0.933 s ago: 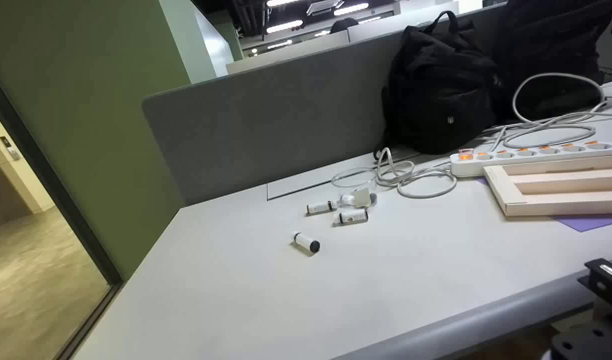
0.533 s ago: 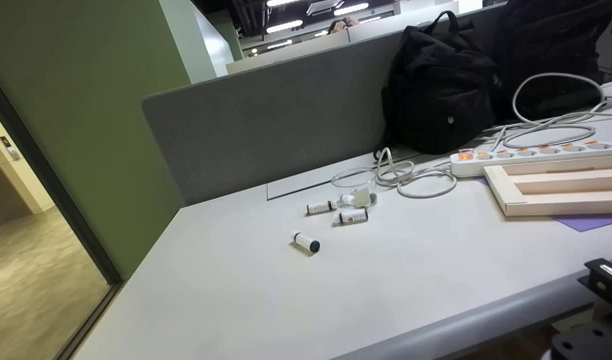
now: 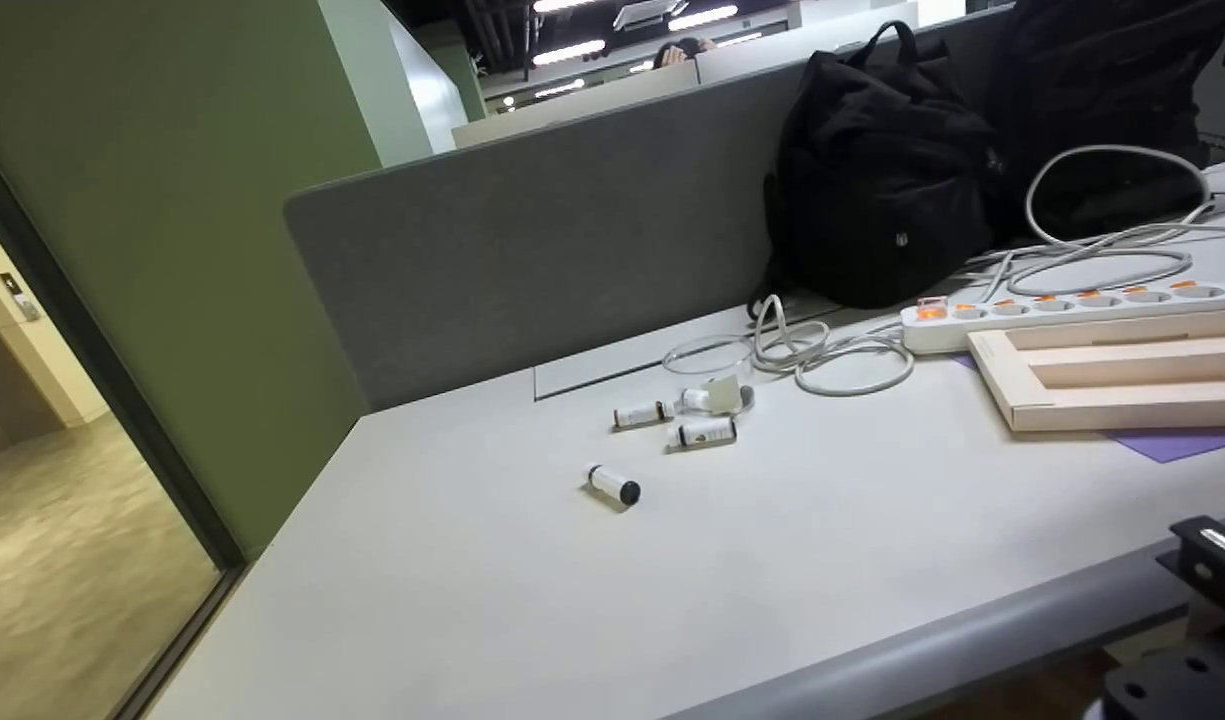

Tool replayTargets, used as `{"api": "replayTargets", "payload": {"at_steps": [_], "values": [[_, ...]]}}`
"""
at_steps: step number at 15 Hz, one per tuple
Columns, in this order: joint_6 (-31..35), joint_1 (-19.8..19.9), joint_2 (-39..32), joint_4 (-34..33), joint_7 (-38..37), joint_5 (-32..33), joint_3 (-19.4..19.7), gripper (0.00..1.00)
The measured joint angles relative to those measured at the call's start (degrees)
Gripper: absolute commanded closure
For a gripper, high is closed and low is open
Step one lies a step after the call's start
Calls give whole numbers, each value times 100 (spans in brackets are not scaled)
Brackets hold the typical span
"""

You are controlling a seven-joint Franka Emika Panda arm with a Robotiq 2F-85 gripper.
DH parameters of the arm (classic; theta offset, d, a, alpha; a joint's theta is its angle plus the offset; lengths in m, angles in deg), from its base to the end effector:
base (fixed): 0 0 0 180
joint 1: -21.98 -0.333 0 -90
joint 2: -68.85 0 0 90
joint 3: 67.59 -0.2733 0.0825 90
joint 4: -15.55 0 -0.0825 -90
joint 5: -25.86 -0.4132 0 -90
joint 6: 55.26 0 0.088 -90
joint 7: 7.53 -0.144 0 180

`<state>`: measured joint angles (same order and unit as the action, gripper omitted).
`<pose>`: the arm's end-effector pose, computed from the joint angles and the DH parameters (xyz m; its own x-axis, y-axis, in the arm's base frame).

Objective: Switch off the second socket from the left

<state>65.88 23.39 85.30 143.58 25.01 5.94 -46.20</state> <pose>0.4985 -0.1816 0.4125 0.9519 -0.0314 0.3048 0.0619 -0.9545 -0.2916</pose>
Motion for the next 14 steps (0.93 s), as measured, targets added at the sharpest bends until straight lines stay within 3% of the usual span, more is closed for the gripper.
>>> {"api": "replayTargets", "payload": {"at_steps": [3,7,10,14], "values": [[813,-1,-874,-231,-263,-670,-231,0],[1801,52,-2155,-370,-1239,-426,-820,0],[1778,89,-2898,-509,-2051,212,-1079,0],[1698,140,-3106,-678,-2134,288,-1106,0]]}}
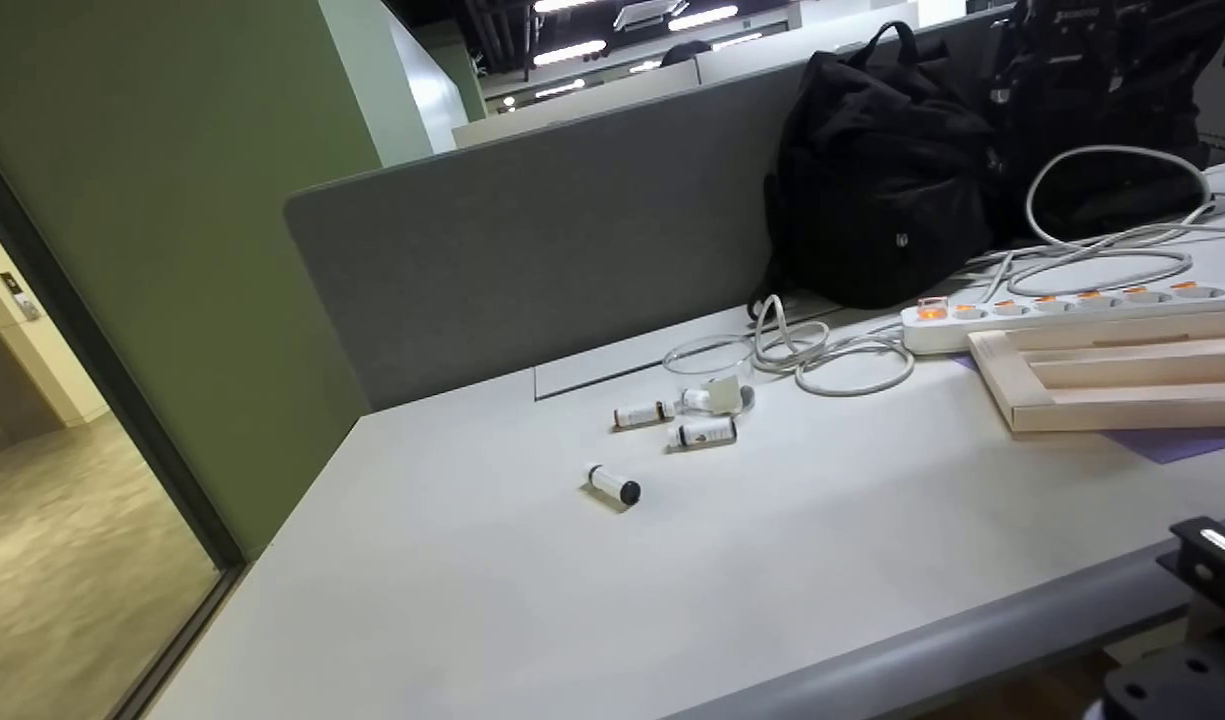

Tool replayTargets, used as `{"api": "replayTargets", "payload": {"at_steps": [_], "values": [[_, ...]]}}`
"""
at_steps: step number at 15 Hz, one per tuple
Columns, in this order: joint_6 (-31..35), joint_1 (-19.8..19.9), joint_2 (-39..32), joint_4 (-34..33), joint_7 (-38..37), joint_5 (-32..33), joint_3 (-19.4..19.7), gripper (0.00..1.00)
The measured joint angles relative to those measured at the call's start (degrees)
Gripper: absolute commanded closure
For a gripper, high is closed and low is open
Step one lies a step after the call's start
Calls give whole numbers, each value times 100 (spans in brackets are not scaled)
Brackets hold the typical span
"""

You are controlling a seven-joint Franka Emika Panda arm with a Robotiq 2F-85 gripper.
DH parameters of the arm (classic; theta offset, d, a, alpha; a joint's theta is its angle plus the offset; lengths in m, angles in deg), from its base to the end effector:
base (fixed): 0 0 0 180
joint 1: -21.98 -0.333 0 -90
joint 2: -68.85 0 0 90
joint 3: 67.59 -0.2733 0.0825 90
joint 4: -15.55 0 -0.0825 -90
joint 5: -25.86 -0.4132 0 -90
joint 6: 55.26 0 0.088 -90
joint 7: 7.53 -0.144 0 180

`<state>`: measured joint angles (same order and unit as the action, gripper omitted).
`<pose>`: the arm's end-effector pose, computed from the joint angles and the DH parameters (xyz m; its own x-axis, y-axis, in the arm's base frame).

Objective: Switch off the second socket from the left

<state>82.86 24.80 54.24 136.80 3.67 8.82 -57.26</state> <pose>0.5768 -0.1282 0.2002 0.9672 -0.2464 0.0612 -0.2349 -0.9600 -0.1525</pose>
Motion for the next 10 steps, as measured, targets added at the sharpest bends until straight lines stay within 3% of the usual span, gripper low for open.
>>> {"api": "replayTargets", "payload": {"at_steps": [10], "values": [[-66,26,18,-44,-4,9,-1,0]]}}
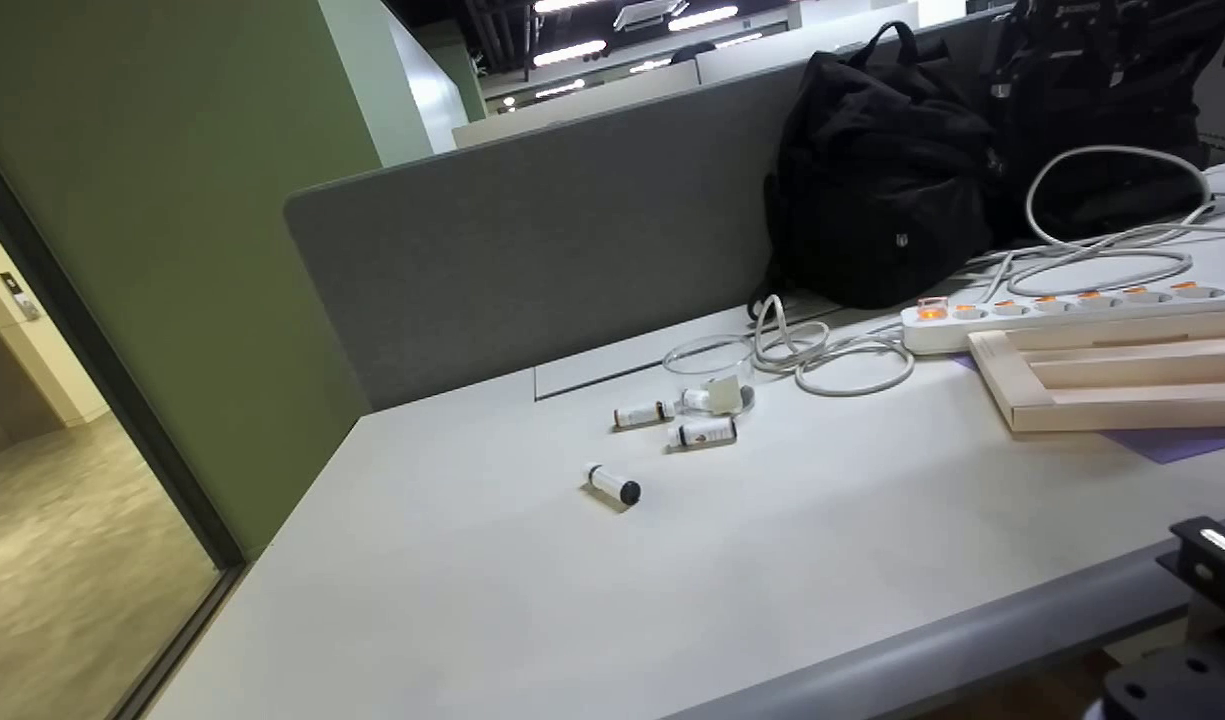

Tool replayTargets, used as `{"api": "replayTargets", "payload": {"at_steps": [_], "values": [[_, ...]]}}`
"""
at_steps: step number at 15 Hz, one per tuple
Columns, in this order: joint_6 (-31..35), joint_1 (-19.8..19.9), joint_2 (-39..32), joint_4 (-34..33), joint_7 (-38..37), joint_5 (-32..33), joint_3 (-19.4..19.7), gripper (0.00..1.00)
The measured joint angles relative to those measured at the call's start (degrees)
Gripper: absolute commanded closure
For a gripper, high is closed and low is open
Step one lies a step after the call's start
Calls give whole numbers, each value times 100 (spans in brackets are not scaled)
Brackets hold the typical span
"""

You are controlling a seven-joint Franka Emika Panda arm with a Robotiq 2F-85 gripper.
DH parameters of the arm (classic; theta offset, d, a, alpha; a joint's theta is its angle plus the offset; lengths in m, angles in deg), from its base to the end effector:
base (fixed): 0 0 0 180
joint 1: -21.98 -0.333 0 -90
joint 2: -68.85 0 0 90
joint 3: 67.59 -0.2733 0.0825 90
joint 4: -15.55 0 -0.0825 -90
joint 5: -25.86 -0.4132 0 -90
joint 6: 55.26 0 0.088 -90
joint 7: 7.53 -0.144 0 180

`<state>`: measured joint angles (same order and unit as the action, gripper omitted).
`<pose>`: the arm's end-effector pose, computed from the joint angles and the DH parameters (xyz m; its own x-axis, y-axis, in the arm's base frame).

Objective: Switch off the second socket from the left

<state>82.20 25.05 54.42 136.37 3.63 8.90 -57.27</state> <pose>0.5780 -0.1304 0.2043 0.9668 -0.2481 0.0604 -0.2365 -0.9593 -0.1545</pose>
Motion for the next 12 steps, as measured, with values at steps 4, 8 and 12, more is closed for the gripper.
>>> {"api": "replayTargets", "payload": {"at_steps": [4,8,12], "values": [[19,164,-81,5,10,73,-215,26],[94,206,-451,-87,-120,130,-382,54],[185,116,-1164,-504,-849,387,-455,80]]}}
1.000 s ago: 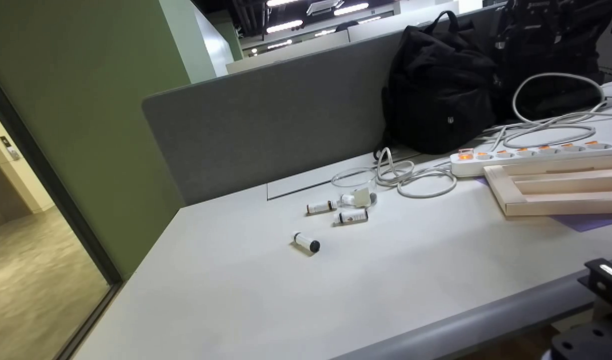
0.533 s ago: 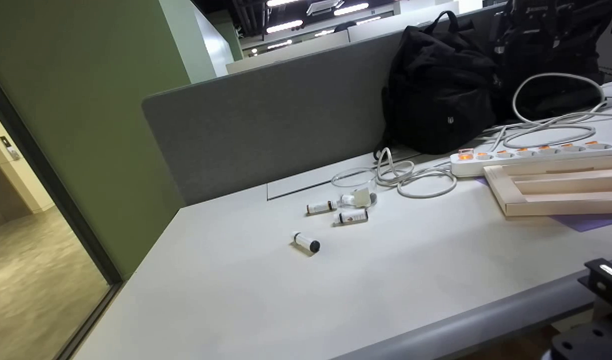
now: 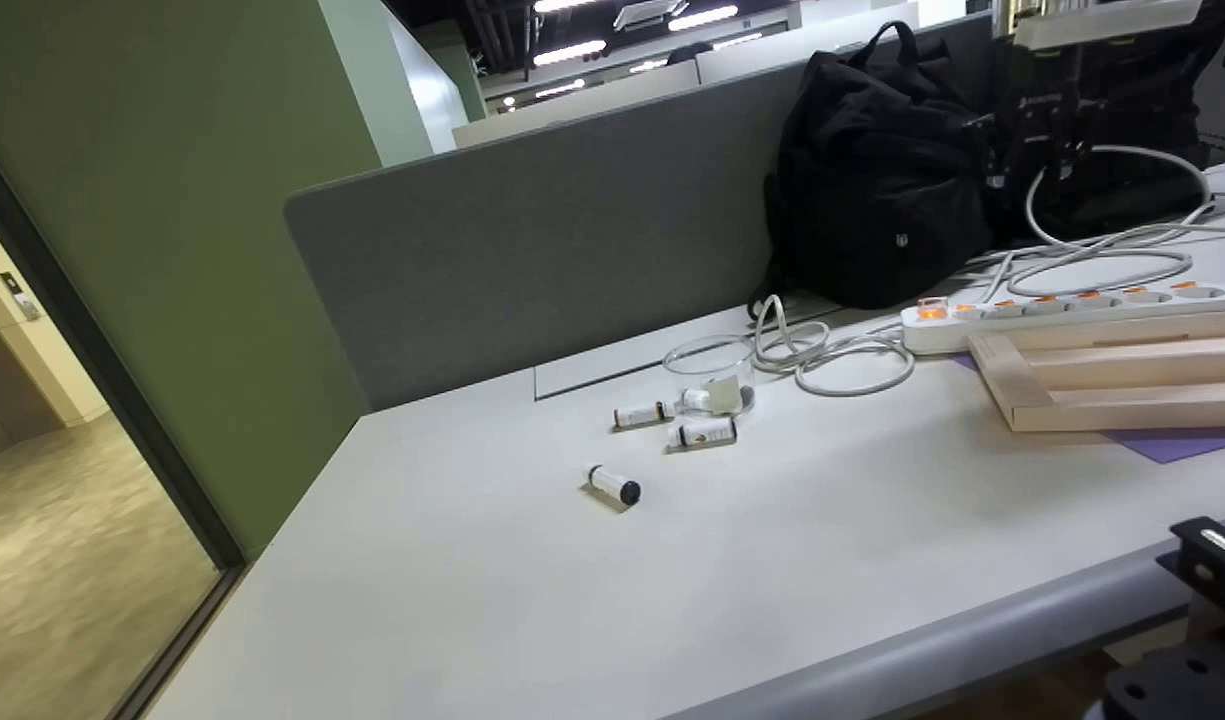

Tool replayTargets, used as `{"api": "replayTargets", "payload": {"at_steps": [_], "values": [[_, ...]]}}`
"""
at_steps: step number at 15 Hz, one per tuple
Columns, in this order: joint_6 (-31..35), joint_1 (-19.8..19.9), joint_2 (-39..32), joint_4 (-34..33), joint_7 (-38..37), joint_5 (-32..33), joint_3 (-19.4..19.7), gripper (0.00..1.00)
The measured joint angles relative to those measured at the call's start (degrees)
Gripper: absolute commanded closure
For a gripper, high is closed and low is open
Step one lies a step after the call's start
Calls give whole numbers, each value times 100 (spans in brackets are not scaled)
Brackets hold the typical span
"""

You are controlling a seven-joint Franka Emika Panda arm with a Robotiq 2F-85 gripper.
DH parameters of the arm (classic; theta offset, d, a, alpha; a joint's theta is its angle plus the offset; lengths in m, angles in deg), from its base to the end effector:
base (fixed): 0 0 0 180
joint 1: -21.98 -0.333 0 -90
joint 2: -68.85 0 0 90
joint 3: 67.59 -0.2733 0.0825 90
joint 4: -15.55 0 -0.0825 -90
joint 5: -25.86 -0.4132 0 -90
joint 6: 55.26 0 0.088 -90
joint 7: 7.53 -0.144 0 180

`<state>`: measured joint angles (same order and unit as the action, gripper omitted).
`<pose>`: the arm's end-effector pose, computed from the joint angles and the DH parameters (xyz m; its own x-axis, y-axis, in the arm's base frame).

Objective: Switch off the second socket from the left

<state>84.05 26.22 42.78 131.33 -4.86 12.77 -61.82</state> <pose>0.5883 -0.1009 0.1221 0.9565 -0.2887 -0.0423 -0.2916 -0.9514 -0.0992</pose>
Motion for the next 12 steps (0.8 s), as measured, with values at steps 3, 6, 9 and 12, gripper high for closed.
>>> {"api": "replayTargets", "payload": {"at_steps": [3,6,9,12], "values": [[174,-130,-571,-424,-643,139,2,100],[154,-252,-1037,-806,-1134,327,25,100],[-27,-335,-1374,-1109,-1449,440,86,100],[-282,-382,-1590,-1337,-1641,545,158,100]]}}
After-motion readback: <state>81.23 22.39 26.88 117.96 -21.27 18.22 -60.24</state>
